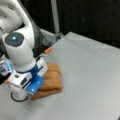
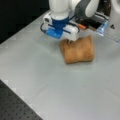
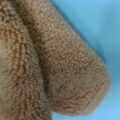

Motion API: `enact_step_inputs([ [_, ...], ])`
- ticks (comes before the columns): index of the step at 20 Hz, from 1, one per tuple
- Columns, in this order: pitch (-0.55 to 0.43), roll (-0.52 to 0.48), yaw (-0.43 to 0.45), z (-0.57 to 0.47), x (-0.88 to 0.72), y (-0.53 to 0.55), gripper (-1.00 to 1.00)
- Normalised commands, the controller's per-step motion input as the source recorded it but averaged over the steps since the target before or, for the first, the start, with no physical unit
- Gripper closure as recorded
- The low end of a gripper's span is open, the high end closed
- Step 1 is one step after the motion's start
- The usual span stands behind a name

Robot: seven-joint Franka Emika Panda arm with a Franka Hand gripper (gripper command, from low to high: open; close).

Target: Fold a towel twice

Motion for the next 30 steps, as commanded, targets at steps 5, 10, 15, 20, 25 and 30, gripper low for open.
enact_step_inputs([
  [5, 0.183, -0.064, -0.005, 0.38, 0.10, 0.11, -1.00],
  [10, -0.068, 0.115, -0.048, 0.40, 0.05, 0.17, -1.00],
  [15, -0.077, 0.043, -0.002, 0.25, -0.03, 0.19, -1.00],
  [20, 0.078, -0.075, -0.130, 0.29, 0.01, 0.40, -1.00],
  [25, 0.015, -0.093, -0.207, 0.25, 0.17, 0.50, -1.00],
  [30, 0.099, 0.014, -0.128, 0.18, 0.20, 0.26, -1.00],
])
